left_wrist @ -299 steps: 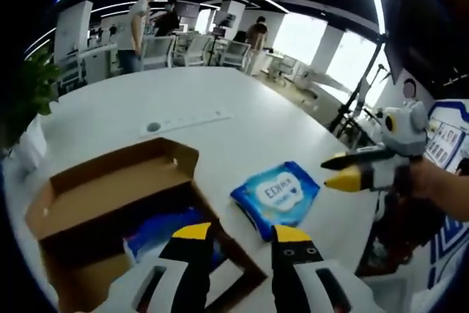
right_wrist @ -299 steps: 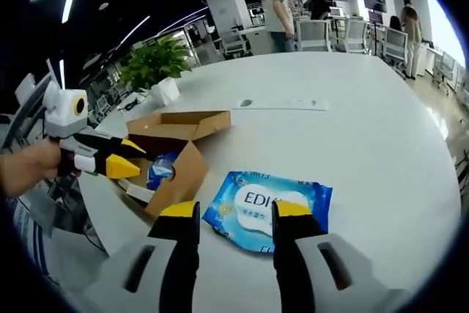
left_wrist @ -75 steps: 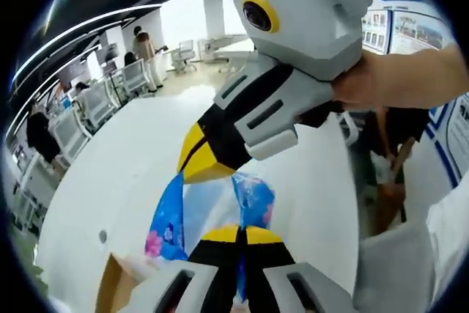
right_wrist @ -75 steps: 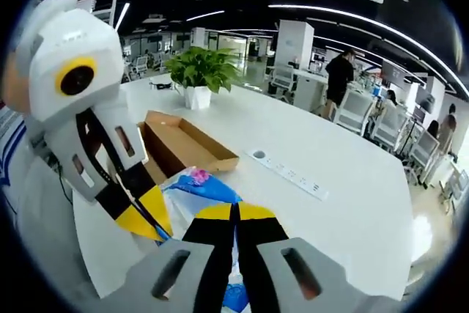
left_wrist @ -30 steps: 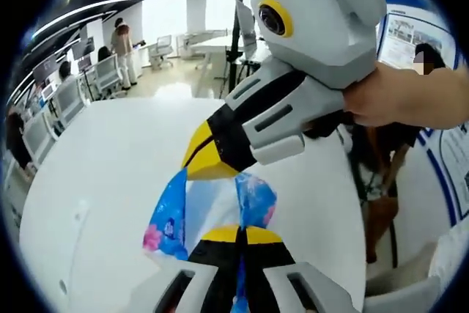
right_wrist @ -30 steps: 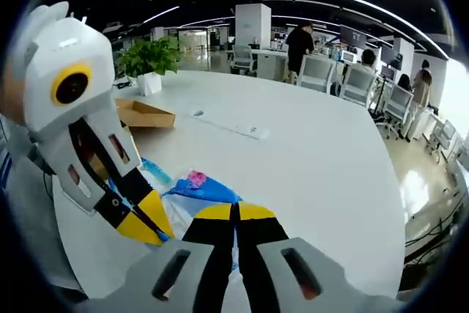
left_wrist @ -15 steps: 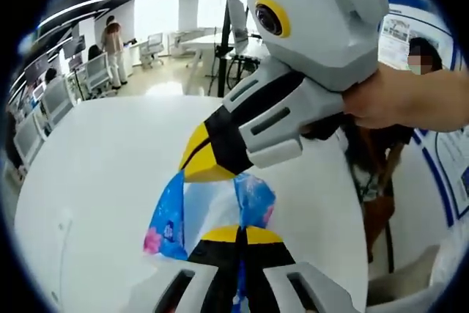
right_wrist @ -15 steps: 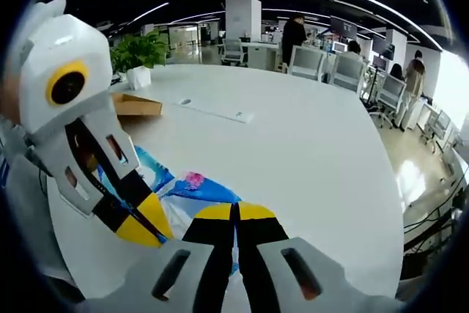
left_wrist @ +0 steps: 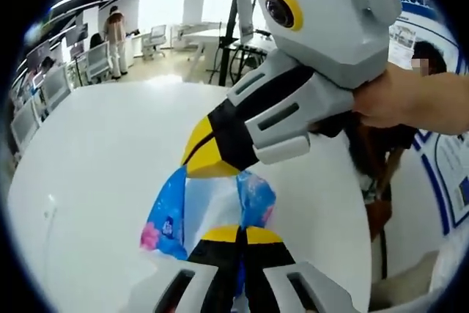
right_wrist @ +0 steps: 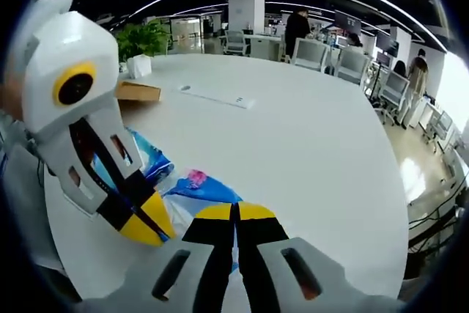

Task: Operate the shoe box by opening the lid, removing the specified soft item, and placing it in the target area until the item is outside and the box remains undamaged.

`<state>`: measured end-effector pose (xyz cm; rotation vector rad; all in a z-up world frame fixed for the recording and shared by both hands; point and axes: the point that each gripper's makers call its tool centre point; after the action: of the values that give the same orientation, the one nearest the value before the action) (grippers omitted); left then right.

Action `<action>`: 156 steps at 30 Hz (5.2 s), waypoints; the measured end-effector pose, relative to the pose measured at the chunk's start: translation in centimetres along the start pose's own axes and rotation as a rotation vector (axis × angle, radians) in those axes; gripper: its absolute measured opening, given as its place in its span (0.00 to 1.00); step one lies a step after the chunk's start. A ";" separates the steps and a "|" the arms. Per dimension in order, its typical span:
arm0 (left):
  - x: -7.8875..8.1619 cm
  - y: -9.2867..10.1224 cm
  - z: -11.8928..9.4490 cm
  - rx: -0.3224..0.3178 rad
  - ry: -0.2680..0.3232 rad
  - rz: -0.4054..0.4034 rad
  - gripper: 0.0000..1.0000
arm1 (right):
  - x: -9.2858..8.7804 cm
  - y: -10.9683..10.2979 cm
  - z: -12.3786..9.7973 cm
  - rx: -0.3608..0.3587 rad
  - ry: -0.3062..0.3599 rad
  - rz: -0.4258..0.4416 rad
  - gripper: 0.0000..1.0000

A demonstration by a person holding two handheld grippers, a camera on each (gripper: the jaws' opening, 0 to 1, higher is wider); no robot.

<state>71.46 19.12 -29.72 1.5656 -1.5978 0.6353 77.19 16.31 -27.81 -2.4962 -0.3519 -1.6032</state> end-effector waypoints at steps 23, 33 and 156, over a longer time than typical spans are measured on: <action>-0.7 -0.1 0.6 0.014 0.006 -0.028 0.02 | -1.1 -0.1 1.1 0.027 -0.039 0.038 0.00; -0.2 0.4 -0.3 0.032 0.016 -0.004 0.11 | -1.5 -0.1 0.8 0.033 -0.059 0.055 0.11; -18.2 -3.9 -46.0 0.471 0.208 -0.153 0.26 | 11.2 -37.5 10.0 0.646 -0.244 -0.371 0.24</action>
<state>82.60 66.41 -19.40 1.8642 -1.2132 1.1079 79.95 56.15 -21.63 -2.1766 -1.2063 -1.0281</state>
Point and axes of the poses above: the point that each gripper's makers call its tool centre point, and the gripper's own axes: z roughly forward along the fingers, y roughly to its right, x roughly out of its top, and after that the axes turned 14 degrees about y, right-handed
